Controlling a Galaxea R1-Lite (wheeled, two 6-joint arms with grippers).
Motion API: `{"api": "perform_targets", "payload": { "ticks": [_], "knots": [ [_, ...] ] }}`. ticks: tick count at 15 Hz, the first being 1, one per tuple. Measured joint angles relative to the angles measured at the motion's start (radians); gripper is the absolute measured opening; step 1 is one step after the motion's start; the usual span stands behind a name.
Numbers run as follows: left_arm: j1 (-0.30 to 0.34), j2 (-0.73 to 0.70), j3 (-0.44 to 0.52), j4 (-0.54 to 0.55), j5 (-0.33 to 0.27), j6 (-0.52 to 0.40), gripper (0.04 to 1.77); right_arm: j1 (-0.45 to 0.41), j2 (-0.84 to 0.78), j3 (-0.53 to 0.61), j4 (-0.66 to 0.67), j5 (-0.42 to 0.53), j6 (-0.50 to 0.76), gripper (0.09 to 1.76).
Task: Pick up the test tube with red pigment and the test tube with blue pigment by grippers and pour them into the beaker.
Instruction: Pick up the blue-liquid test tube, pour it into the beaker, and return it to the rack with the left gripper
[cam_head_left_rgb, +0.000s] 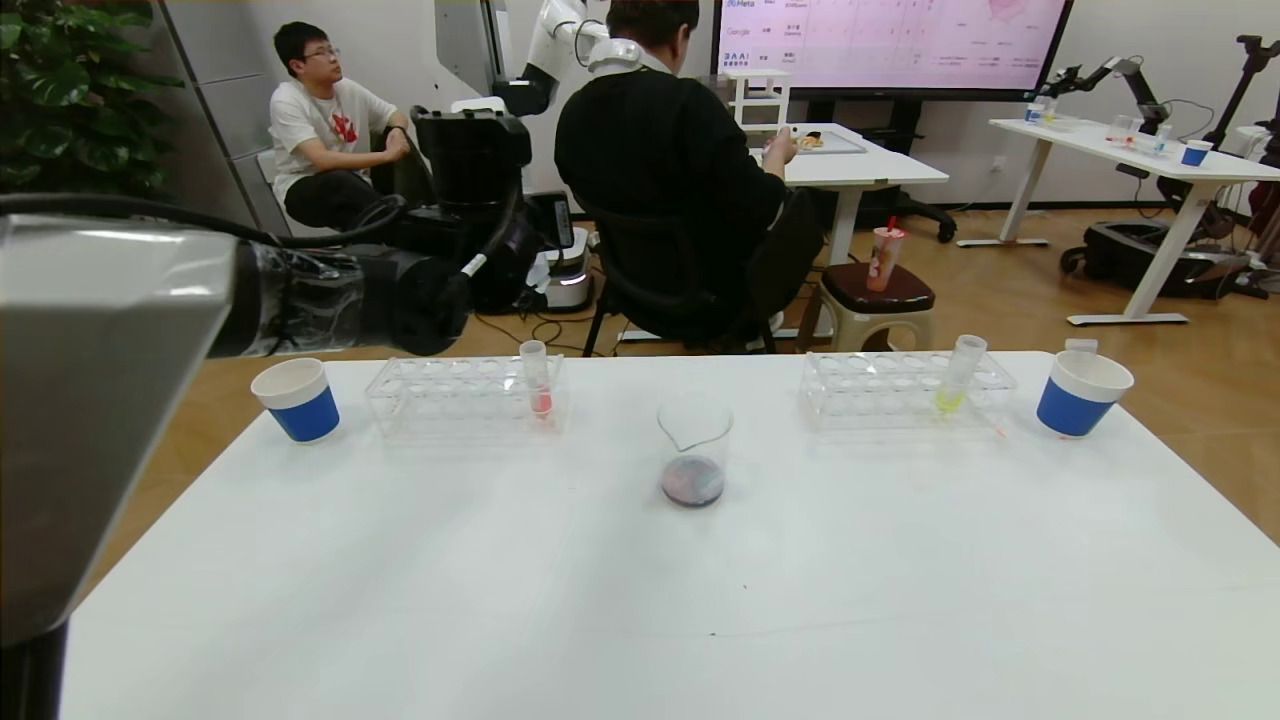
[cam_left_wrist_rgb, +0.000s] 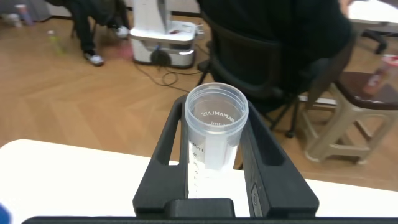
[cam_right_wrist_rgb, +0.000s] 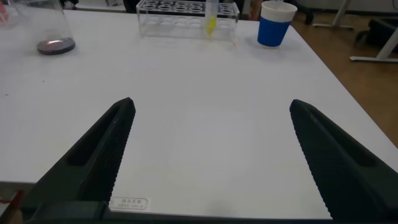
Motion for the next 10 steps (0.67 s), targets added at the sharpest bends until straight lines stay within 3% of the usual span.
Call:
{"api": "perform_targets", "payload": {
  "ticks": [4,7,10],
  "knots": [
    [0.159,-0.056,0.101,-0.052,-0.020,0.016,0.51,0.000,0.000,0.000,0.000,0.000,0.000,1.74],
    [0.313,-0.081,0.152,-0.077,-0.076,0.038,0.51,0.000,0.000,0.000,0.000,0.001,0.000,1.74],
    [0.427,-0.101,0.210,-0.083,-0.140,0.037,0.51,0.000,0.000,0.000,0.000,0.000,0.000,1.74]
  ]
}}
